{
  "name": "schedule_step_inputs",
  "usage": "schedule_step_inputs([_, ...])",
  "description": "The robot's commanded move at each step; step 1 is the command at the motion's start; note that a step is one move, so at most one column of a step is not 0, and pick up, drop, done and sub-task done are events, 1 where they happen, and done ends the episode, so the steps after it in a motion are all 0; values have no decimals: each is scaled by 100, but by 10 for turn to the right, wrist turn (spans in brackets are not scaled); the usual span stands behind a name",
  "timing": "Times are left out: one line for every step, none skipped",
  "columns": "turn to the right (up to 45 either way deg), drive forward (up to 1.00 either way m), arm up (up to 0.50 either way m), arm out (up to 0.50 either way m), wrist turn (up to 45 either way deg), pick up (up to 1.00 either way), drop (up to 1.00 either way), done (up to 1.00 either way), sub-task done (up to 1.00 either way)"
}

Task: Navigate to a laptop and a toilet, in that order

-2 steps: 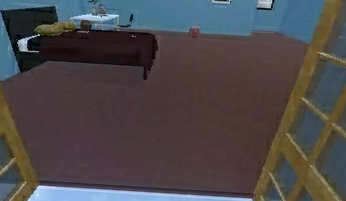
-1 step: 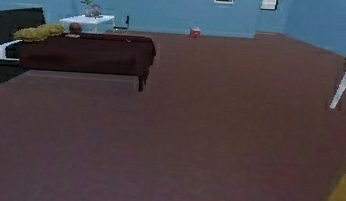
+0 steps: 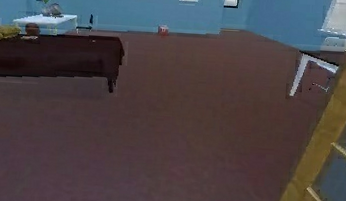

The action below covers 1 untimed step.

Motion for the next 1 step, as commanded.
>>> schedule_step_inputs([0, 100, 0, 0, 0, 0, 0, 0, 0])
